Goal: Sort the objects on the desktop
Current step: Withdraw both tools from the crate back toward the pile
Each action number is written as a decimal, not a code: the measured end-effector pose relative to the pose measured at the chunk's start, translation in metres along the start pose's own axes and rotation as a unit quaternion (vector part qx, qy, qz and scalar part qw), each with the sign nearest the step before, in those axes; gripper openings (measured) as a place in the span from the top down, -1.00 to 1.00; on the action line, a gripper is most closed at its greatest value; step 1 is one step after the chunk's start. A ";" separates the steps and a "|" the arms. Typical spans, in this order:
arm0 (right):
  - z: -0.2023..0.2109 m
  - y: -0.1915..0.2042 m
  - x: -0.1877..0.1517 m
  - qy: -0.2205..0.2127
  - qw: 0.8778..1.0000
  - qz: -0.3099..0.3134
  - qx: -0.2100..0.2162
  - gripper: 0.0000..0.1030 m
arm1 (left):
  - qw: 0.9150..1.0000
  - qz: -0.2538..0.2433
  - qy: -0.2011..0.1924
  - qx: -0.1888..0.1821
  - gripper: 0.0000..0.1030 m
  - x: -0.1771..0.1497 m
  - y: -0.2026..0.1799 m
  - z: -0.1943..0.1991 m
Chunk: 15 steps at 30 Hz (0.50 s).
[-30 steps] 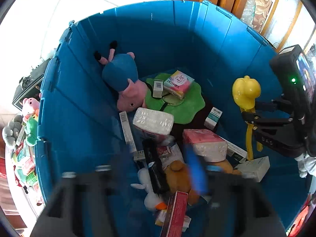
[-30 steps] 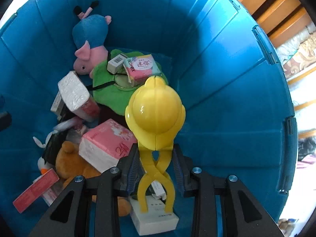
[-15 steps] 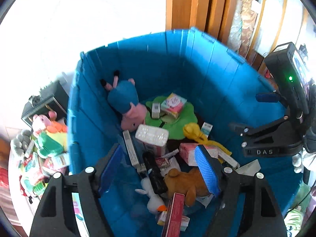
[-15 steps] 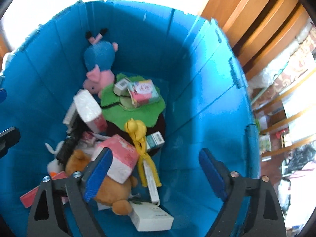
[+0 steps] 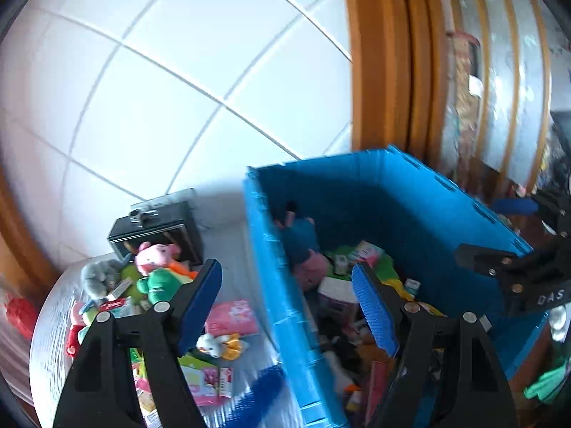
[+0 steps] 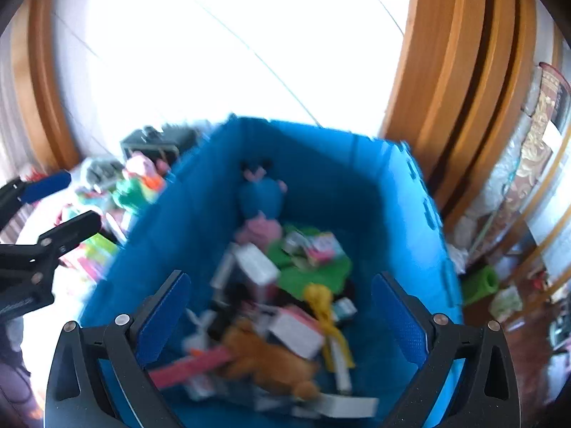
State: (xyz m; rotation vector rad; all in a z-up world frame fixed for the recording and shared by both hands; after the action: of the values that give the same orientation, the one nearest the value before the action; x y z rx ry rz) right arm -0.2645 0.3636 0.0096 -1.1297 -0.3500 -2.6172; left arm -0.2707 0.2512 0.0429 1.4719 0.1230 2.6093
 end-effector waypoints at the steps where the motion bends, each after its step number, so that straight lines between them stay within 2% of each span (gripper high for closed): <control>1: 0.002 0.011 0.003 -0.012 1.000 0.002 0.004 -0.99 | 1.000 0.010 -0.004 0.005 -0.46 -0.002 0.013 0.002; 7: 0.000 0.090 0.019 -0.059 0.997 0.000 0.054 -1.00 | 0.997 0.056 0.004 0.049 -0.46 -0.043 0.107 -0.001; 15: -0.028 0.199 0.028 -0.075 0.991 0.000 0.114 -1.00 | 0.985 0.107 0.072 0.118 -0.46 -0.132 0.252 -0.024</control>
State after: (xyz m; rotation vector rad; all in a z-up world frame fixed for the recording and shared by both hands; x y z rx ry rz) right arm -0.2341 0.1645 0.0341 -1.2462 -0.6614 -2.4212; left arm -0.2448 -0.0190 -0.0451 1.4360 0.3181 2.9624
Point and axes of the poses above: each gripper's, at about its wrist camera, not at the fingertips, and z roughly against the way its jaws point, y to its left, x to its top, the point moved 10 cm from there along -z, roughly the way its jaws point, and after that the axes turned 10 degrees about x, right-handed, at the moved point
